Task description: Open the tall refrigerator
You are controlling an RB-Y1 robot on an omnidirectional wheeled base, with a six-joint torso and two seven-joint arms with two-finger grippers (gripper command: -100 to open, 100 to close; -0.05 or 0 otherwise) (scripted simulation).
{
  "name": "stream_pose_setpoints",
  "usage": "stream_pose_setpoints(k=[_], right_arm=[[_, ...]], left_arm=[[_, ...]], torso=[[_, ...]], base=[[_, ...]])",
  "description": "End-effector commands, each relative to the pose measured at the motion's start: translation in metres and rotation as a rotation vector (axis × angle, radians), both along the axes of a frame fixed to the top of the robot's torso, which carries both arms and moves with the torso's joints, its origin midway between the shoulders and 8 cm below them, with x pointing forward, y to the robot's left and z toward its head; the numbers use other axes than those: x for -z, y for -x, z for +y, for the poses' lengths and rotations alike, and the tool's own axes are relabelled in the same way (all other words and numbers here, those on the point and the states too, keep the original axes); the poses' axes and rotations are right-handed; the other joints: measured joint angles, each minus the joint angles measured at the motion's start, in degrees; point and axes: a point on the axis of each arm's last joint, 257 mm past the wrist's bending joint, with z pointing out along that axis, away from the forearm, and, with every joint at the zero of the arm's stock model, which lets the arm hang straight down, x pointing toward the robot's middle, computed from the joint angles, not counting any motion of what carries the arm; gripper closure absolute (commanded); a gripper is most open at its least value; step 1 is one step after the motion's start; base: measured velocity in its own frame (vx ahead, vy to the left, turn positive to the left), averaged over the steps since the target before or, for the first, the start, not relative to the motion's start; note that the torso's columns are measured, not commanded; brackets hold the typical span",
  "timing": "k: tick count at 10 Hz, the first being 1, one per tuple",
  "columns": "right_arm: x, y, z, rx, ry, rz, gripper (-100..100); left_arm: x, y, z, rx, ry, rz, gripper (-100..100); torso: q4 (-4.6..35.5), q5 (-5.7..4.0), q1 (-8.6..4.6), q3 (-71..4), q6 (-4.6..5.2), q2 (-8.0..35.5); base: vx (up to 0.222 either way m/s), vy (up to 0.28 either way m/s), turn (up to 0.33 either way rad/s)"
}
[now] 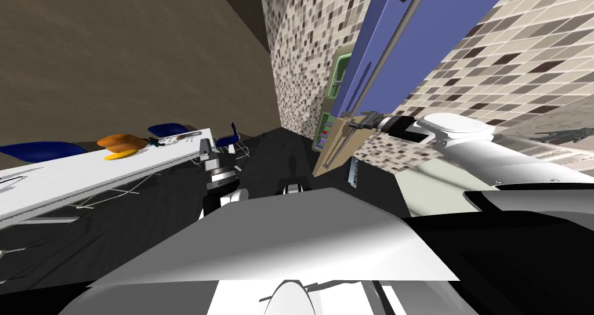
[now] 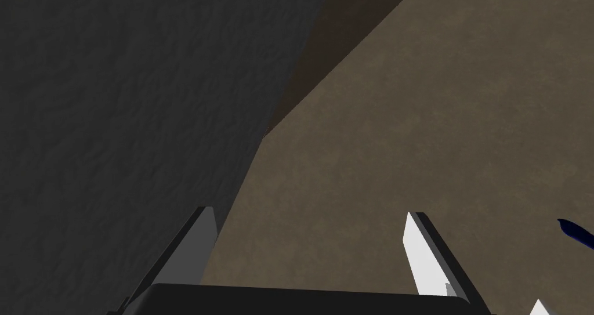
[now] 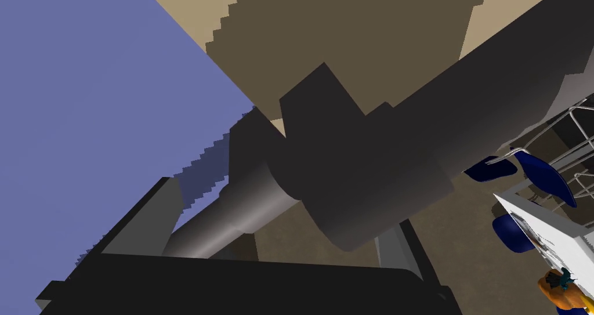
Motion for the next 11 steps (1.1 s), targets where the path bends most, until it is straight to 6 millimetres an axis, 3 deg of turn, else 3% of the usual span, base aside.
stream_pose_setpoints(k=[1,3,5,6,8,11], right_arm=[[-0.010,0.003,-0.035,0.076,-0.002,-0.027,100],[-0.009,0.007,-0.060,0.123,-0.009,-0.030,100],[-0.010,0.010,-0.071,0.142,-0.011,-0.038,100],[-0.008,0.011,-0.079,0.158,-0.014,-0.035,100],[0.004,0.009,-0.054,0.090,-0.021,-0.010,100],[0.000,0.008,-0.028,0.018,-0.025,-0.018,100]], left_arm=[[0.000,0.000,0.000,0.000,0.000,0.000,0],[0.000,0.000,0.000,0.000,0.000,0.000,0],[0.000,0.000,0.000,0.000,0.000,0.000,0],[0.000,0.000,0.000,0.000,0.000,0.000,0],[0.000,0.000,0.000,0.000,0.000,0.000,0],[0.000,0.000,0.000,0.000,-0.001,0.000,0]], torso=[[0.0,-0.03,0.02,0.1,-0.28,0.2],[0.1,0.11,0.41,0.3,-0.30,0.5],[0.2,0.25,0.40,0.2,0.00,0.3],[0.1,0.26,0.55,0.2,-0.51,0.4],[0.1,0.31,0.73,0.2,-0.17,0.3],[-0.1,-0.05,0.46,0.3,-0.48,0.4]], base=[[-0.221,-0.035,0.332],[-0.287,-0.027,0.351],[-0.158,-0.042,0.228],[-0.229,-0.030,0.281],[-0.116,-0.041,0.030],[-0.174,-0.211,-0.026]])
